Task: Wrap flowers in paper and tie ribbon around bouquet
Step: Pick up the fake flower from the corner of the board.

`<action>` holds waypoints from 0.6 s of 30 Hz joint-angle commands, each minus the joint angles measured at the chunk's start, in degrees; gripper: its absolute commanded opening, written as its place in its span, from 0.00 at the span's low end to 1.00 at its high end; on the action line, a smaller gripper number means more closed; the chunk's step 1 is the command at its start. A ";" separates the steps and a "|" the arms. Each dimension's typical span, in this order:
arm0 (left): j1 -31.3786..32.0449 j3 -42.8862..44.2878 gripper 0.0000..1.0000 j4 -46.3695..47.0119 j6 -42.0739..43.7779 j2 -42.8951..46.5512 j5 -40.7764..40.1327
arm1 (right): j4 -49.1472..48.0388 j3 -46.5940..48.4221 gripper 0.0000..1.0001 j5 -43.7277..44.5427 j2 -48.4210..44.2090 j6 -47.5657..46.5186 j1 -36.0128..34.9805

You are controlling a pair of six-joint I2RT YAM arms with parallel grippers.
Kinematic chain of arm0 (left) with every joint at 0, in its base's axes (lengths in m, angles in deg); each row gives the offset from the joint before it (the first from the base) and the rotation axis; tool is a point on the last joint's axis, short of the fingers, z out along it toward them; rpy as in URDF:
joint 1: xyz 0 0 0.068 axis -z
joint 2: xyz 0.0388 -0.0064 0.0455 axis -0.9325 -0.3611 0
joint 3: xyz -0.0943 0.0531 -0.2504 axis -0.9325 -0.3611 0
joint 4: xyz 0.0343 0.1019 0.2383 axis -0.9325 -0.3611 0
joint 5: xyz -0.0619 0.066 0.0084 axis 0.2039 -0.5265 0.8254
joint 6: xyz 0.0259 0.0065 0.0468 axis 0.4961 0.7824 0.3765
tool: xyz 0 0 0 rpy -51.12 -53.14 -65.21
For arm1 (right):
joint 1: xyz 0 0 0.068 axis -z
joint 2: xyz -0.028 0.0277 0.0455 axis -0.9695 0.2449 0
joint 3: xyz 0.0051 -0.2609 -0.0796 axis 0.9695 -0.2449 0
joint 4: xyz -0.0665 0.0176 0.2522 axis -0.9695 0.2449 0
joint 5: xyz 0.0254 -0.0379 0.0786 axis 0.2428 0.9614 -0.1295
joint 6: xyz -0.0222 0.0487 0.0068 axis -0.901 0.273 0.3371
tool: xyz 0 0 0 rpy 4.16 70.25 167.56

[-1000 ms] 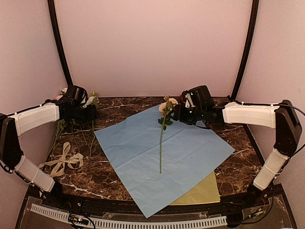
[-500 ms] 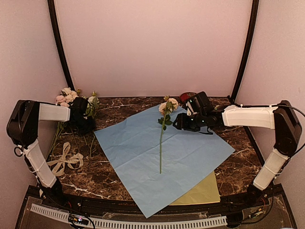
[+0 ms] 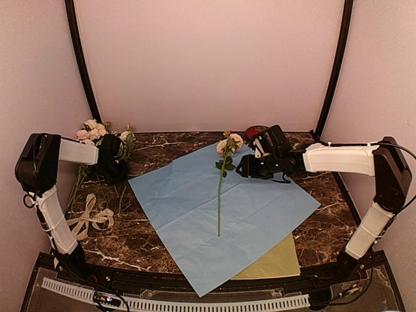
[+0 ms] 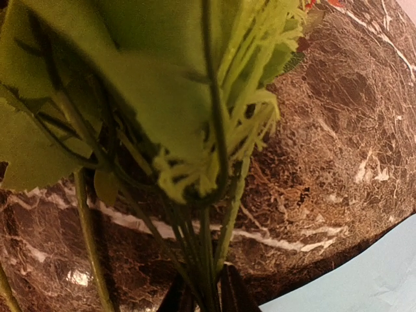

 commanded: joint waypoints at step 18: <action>-5.39 0.25 0.24 3.04 4.44 2.35 3.30 | 1.23 1.29 0.54 -0.62 1.57 -1.32 -0.28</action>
